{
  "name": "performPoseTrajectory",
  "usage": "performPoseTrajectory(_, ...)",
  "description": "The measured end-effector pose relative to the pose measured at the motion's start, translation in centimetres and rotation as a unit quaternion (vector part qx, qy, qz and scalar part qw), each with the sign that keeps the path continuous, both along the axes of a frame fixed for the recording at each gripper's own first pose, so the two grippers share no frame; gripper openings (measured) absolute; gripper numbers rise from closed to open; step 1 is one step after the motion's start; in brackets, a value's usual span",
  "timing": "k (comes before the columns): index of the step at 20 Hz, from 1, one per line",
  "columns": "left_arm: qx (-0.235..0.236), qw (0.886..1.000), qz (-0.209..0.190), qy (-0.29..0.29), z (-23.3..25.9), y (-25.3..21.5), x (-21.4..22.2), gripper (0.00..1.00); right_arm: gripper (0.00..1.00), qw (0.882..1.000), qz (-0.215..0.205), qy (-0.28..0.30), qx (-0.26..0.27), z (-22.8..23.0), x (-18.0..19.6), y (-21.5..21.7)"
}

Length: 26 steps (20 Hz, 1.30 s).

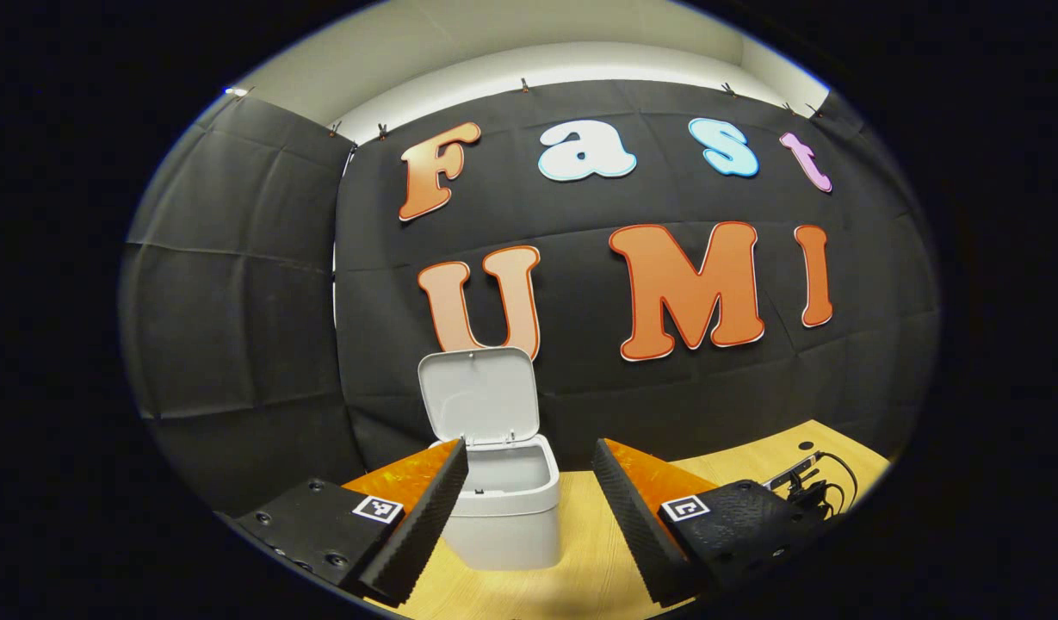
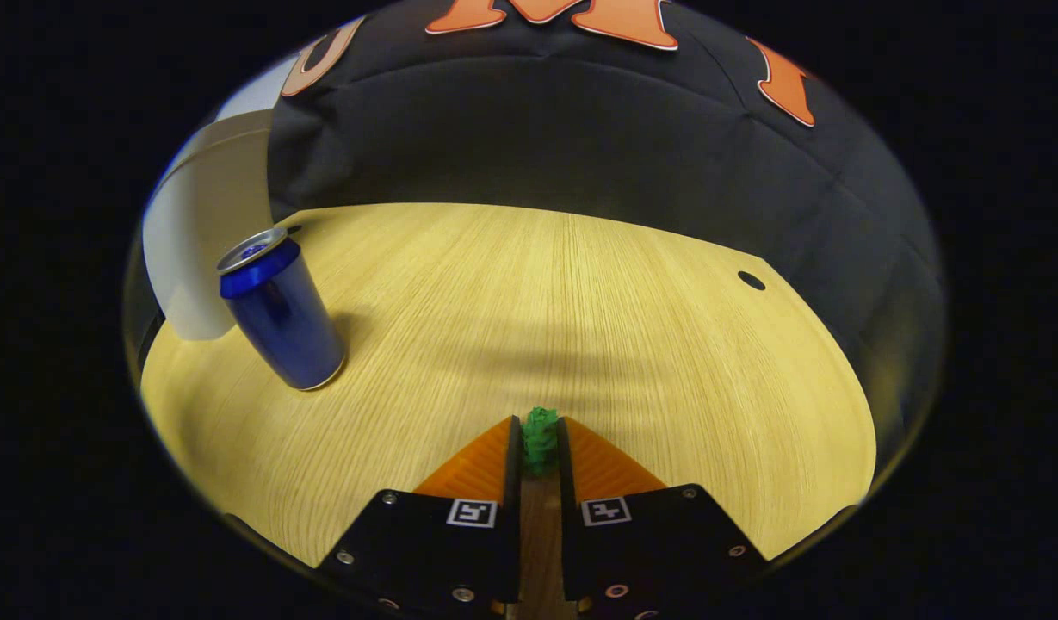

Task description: Press the lid of the desktop garbage bin to open it, pick up the crumpled paper on the desktop and throw it into the bin, then pick up the pop can on the desktop and drop it into the bin, and finally close the garbage bin lid.

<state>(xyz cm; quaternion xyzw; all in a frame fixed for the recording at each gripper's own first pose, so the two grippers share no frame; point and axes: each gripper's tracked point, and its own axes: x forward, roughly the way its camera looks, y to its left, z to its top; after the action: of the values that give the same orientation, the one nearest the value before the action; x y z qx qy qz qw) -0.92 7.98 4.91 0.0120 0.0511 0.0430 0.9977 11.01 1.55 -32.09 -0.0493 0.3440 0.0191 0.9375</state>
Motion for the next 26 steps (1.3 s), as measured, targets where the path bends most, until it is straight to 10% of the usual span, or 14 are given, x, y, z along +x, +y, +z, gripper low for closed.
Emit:
performPoseTrajectory(15, -0.058, 0.998, 0.024, -0.012, -2.1, 6.9, -1.2, 0.95, 0.13, 0.966, 0.073, -0.223, 0.108, 28.2, 2.2, 12.6)
performPoseTrajectory(26, -0.087, 0.988, 0.127, 0.017, -7.3, 18.1, -5.9, 0.95, 0.13, 0.945, 0.209, -0.205, 0.146, 32.3, 6.0, 35.2)
